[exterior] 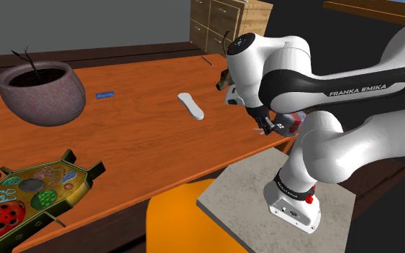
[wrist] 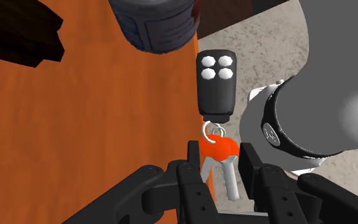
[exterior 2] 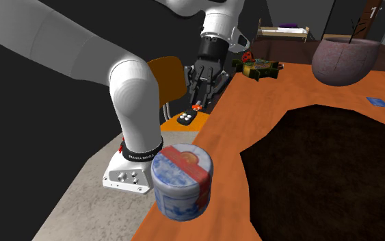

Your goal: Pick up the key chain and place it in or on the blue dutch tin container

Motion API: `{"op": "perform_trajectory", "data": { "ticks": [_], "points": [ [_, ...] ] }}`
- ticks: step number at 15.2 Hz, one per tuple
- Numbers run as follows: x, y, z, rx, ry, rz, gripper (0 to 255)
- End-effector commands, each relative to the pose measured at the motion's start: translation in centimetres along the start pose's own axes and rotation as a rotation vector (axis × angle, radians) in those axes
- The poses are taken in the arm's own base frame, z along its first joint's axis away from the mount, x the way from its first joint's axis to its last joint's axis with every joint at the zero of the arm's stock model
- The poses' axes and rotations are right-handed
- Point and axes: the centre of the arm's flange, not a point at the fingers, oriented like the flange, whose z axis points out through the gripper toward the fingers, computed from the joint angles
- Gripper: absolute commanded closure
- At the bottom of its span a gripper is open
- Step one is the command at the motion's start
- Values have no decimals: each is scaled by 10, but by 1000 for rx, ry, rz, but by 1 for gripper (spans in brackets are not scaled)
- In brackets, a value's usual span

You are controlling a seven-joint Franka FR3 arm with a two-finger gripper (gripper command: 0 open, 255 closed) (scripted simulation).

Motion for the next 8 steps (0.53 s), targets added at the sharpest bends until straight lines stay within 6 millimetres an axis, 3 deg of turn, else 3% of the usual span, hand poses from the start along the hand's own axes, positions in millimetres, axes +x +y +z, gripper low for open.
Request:
{"op": "perform_trajectory", "data": {
  "ticks": [1, 8],
  "points": [
    [-8, -2, -14, -22, 15, 3, 255],
    [-27, -3, -46, -22, 15, 3, 255]
  ]
}}
